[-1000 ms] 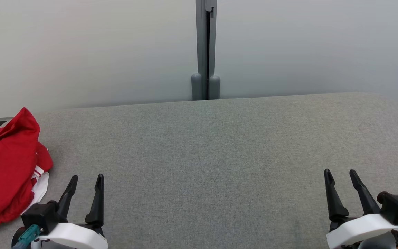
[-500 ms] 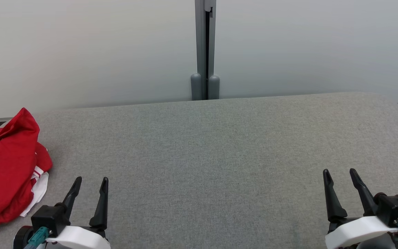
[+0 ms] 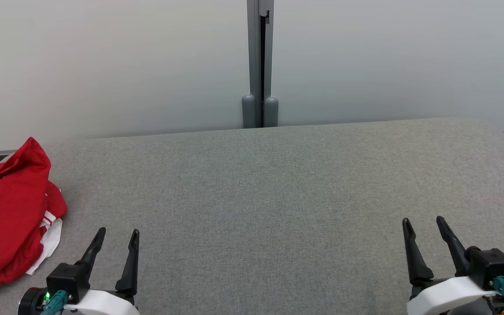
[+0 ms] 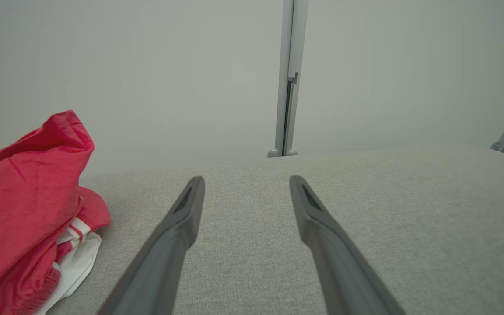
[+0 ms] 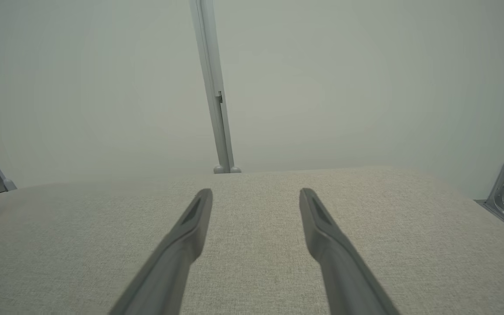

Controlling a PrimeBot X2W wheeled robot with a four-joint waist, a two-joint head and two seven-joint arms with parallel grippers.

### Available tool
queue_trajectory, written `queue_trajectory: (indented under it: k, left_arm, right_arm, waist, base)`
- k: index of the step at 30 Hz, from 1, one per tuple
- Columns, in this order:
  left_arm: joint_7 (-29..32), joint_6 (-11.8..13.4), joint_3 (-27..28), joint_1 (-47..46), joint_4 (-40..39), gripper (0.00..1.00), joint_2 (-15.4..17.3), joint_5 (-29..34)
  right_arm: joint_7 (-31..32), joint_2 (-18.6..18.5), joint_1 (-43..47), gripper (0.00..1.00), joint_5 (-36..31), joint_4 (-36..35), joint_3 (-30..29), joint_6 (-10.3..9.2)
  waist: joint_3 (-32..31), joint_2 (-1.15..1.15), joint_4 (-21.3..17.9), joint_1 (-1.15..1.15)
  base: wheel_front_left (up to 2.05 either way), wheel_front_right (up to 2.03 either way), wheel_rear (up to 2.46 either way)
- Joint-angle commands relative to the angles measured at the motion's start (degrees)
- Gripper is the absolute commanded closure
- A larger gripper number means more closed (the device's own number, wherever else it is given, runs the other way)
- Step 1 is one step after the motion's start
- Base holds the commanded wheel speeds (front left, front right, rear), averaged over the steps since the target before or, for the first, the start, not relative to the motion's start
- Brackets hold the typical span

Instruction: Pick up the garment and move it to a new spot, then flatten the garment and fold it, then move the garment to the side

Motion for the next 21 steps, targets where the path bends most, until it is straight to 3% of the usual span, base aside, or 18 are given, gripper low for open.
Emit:
queue_trajectory:
  k: [1,12,21]
  left_arm:
    - [-0.49,-0.29,0.24,-0.96,0.46,0.0,0.19,0.79]
    - [-0.42,-0.28,0.77,-2.0,1.42,0.0,-0.29,-0.86]
    - [-0.41,-0.07,1.85,-3.57,0.79,0.0,0.61,0.17]
  right_arm:
    - [0.03,-0.09,0.55,0.0,-0.96,-0.02,-0.02,0.0]
    - [0.25,-0.07,0.95,0.0,-0.07,-0.56,-0.85,0.0]
    - [0.77,-0.27,1.21,0.0,-0.11,-2.36,0.07,0.0]
  waist:
    - [-0.06,0.0,0.02,0.0]
    - [-0.12,0.0,2.57,0.0]
    - [0.03,0.0,11.94,0.0]
  base:
    - [0.0,0.0,0.0]
    - [0.0,0.0,0.0]
    - [0.0,0.0,0.0]
